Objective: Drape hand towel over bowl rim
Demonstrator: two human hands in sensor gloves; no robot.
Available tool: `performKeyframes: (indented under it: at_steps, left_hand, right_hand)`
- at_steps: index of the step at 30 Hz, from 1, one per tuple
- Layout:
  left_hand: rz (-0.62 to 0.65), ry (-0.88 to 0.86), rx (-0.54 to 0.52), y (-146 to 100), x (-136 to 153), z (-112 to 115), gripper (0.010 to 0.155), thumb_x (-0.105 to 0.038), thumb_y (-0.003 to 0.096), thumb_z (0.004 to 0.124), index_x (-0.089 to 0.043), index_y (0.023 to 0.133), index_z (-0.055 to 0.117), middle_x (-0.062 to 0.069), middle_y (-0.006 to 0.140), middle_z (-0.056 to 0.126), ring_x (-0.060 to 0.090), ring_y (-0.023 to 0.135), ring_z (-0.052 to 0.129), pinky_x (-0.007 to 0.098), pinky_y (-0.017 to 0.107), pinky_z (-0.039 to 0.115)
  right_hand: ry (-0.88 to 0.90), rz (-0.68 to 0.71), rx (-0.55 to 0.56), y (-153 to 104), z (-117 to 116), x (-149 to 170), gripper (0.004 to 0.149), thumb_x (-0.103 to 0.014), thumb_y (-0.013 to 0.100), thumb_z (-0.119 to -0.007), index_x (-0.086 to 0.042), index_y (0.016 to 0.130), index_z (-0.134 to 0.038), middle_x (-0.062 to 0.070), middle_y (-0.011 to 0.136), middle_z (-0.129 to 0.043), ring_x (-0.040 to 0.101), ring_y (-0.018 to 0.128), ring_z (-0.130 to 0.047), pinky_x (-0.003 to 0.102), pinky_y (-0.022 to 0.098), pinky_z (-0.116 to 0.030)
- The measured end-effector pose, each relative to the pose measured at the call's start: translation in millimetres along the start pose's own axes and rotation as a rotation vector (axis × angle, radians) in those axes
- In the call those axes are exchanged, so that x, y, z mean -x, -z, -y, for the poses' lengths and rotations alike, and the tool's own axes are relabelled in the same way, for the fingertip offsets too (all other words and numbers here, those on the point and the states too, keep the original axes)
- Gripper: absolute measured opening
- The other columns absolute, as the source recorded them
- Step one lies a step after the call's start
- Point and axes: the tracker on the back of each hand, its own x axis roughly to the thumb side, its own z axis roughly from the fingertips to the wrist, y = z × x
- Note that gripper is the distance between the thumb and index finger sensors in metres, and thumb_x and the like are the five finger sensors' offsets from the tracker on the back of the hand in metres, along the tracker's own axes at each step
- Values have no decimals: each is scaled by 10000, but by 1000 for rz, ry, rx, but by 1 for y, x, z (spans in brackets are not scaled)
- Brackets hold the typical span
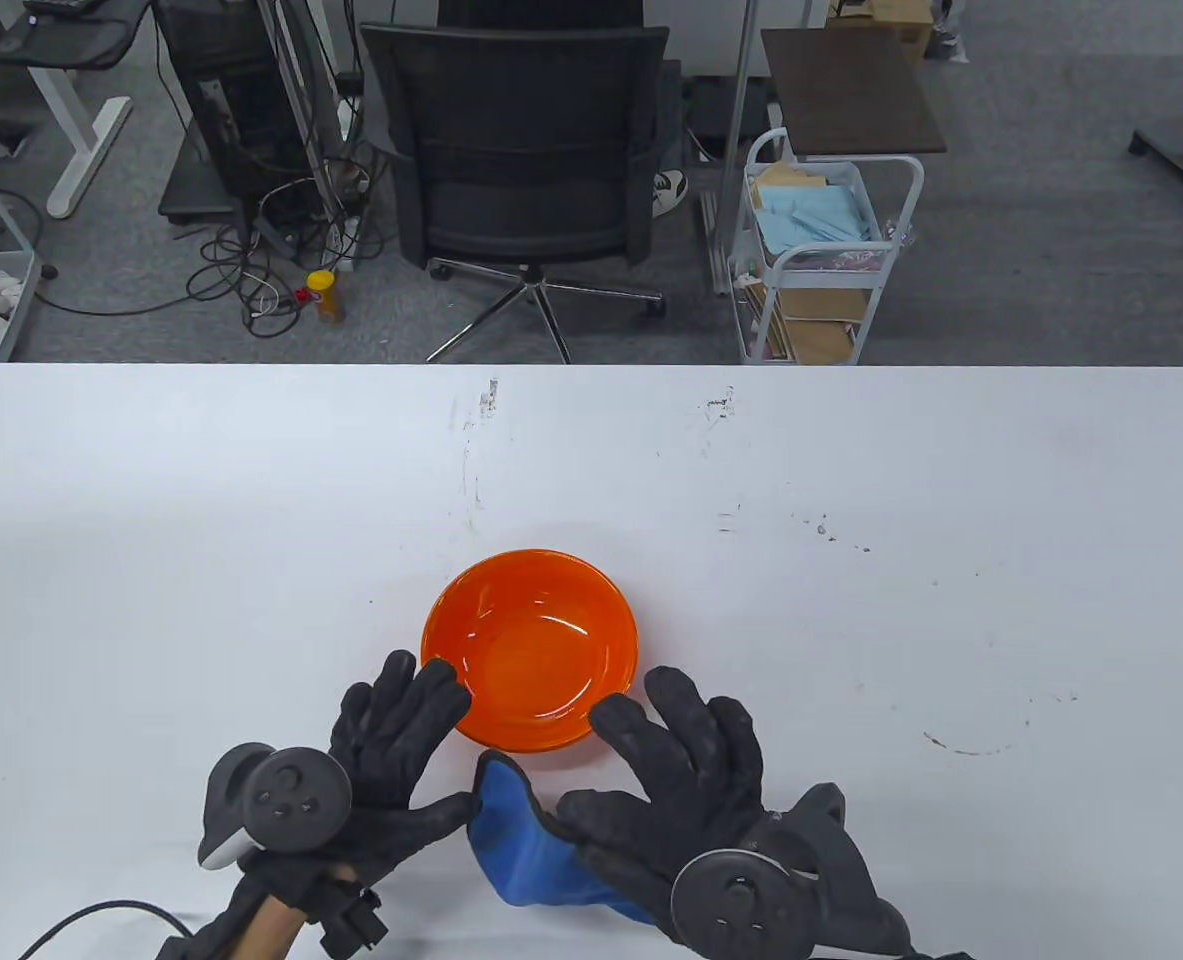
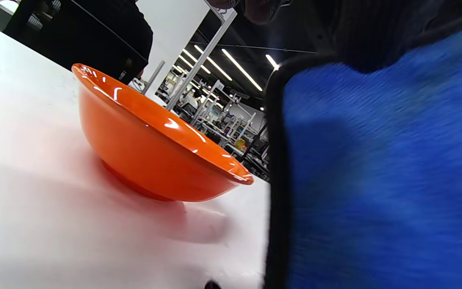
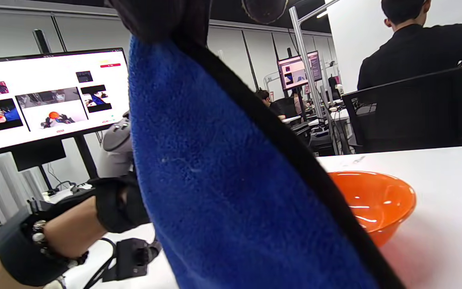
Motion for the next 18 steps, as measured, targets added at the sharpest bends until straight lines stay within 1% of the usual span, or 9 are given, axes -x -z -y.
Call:
performKeyframes:
  at_steps: [1,3,5,6,8,10,11,16,18]
  left_hand:
    - [7,4,-2,0,-1,1,809,-611,531,727,-252,1157,362,6,1234,175,319,1106,57,669,729,131]
    - [23,3,-24,1,-2,3,679,-572,535,758,-254,1101,558,-10,1232,210,326,1106,79,673,728,149]
    - [29,-10,-59,0,-4,3,481,-476,549,789,-251,971,751,-14,1228,280,328,1111,126,673,731,179]
    - [33,-18,-88,-1,-5,3,404,-425,552,800,-244,913,808,-13,1224,337,325,1115,162,672,734,200]
    - [37,-19,-130,-5,-7,1,382,-414,541,819,-220,870,841,-15,1218,419,330,1124,221,676,736,237]
    - [52,-18,-114,-9,-9,-2,382,-404,541,829,-199,862,850,-16,1216,451,335,1132,249,683,738,251]
    - [55,-18,-126,-11,-10,-4,380,-398,540,831,-194,859,852,-17,1214,462,339,1134,258,686,737,254]
    - [88,-46,-200,-32,-16,-18,385,-394,535,834,-177,853,851,-5,1211,501,362,1140,308,699,733,267]
    - [112,-57,-202,-41,-23,-26,387,-395,530,844,-171,846,857,12,1207,532,375,1144,342,707,731,268]
  right_hand:
    - [26,3,1,1,1,2,392,-399,635,-622,-292,1010,-657,250,1193,-305,628,1036,-128,802,636,-168]
    - [52,2,15,1,2,6,392,-396,634,-623,-285,1009,-660,257,1189,-309,632,1033,-133,804,632,-171]
    - [47,-6,40,0,4,11,393,-396,633,-624,-281,1007,-663,258,1187,-321,636,1031,-146,806,628,-179]
    - [44,-18,61,-1,5,15,392,-394,633,-625,-275,1005,-666,265,1184,-329,638,1030,-151,807,626,-185]
    - [40,-50,101,-5,5,23,392,-391,634,-629,-253,997,-680,269,1177,-352,643,1026,-185,810,623,-199]
    - [43,-71,117,-9,5,30,394,-391,633,-631,-238,991,-690,274,1172,-367,647,1024,-197,813,619,-206]
    - [44,-91,116,-11,5,33,397,-390,636,-629,-224,990,-691,276,1171,-369,648,1023,-198,813,618,-206]
    - [34,-188,132,-26,1,48,421,-358,644,-605,-61,904,-750,271,1146,-448,645,1027,-251,813,622,-225]
    - [37,-190,114,-32,-4,49,420,-340,644,-608,-34,895,-748,278,1139,-448,649,1022,-254,813,621,-225]
